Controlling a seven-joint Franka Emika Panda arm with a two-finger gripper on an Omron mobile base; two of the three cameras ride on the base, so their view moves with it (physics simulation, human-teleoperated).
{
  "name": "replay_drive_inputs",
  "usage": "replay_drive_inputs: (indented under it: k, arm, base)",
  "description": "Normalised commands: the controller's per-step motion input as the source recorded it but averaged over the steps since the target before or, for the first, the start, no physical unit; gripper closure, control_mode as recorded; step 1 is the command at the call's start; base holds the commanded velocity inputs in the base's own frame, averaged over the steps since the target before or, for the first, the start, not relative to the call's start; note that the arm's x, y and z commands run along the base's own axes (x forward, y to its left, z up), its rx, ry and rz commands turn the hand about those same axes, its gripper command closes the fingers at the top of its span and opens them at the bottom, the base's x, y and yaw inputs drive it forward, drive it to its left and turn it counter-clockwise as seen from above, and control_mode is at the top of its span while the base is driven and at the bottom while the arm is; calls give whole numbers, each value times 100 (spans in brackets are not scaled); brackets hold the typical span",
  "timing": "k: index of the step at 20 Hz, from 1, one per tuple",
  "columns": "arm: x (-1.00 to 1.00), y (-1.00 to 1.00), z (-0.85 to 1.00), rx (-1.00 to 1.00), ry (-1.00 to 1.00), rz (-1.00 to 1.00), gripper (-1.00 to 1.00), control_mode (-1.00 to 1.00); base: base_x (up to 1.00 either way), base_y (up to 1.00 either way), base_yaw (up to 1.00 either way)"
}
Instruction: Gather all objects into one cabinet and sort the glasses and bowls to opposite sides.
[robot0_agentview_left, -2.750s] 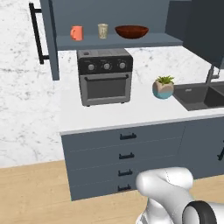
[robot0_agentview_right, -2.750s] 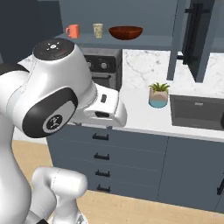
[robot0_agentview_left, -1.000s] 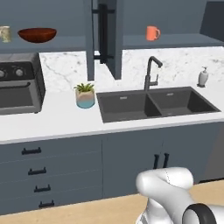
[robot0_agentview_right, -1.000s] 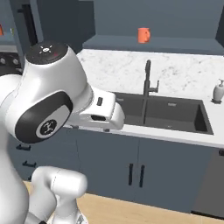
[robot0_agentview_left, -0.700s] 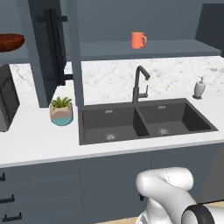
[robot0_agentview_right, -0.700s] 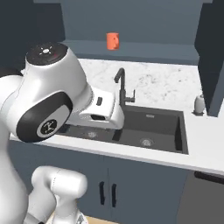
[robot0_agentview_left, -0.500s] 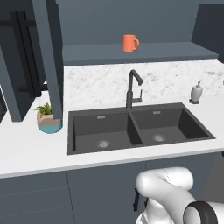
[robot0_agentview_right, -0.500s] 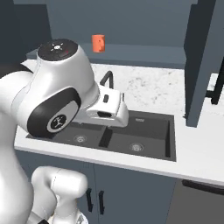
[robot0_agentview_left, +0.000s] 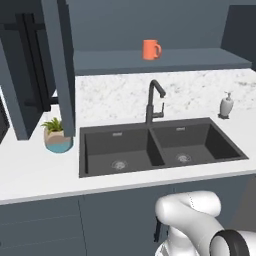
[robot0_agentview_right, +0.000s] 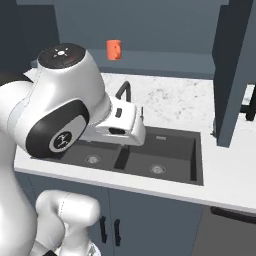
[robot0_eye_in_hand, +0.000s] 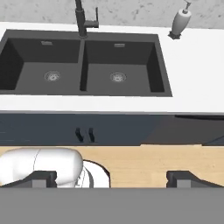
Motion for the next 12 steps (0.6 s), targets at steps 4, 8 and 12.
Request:
replay_drive_inputs:
  k: [4,8,12]
  arm:
    - [0,0,0,0,0,0,-100,100]
    - [0,0,0,0,0,0,-100,100]
    - [0,0,0,0,0,0,-100,100]
  base:
    - [95,1,4]
    - [100,0,10]
    - [79,0,5]
